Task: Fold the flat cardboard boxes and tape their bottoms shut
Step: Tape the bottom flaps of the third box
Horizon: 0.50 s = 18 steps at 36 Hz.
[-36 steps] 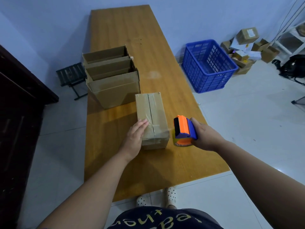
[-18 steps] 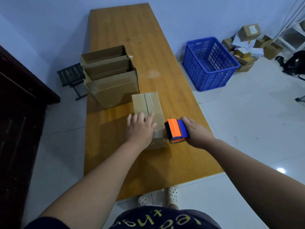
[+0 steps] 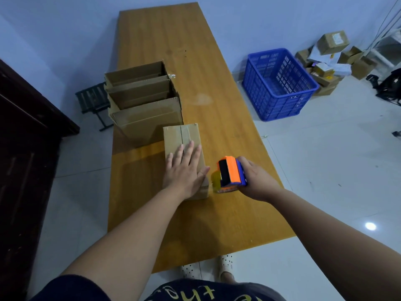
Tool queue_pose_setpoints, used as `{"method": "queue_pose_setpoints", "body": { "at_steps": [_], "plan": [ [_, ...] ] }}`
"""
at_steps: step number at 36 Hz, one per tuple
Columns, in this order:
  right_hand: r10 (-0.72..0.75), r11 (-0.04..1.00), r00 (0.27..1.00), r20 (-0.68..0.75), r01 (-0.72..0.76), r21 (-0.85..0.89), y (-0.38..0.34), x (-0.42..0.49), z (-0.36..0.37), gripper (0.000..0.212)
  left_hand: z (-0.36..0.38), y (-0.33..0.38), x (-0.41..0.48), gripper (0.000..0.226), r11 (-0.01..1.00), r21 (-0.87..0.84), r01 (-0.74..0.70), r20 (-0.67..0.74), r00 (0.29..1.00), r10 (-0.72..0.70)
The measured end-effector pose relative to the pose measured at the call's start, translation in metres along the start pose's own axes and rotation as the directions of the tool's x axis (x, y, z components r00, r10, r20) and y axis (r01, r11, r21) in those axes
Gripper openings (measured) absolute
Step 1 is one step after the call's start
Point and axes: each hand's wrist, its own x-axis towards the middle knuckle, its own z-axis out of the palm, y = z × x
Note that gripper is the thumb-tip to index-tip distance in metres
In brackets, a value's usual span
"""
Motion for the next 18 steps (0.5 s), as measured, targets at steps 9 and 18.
{"method": "queue_pose_setpoints", "body": {
  "at_steps": [9, 18],
  "plan": [
    [0.028, 0.995, 1.0, 0.003, -0.028, -0.095, 0.01, -0.001, -0.004, 0.045, 0.001, 0.001, 0.004, 0.073, 1.0, -0.019, -0.006, -0.039, 0.999, 0.005],
    [0.11, 0.963, 0.993, 0.047, -0.095, -0.251, 0.029, 0.003, 0.008, 0.035, 0.005, 0.0, 0.004, 0.068, 1.0, -0.029, 0.003, -0.051, 0.999, -0.005]
  ]
}}
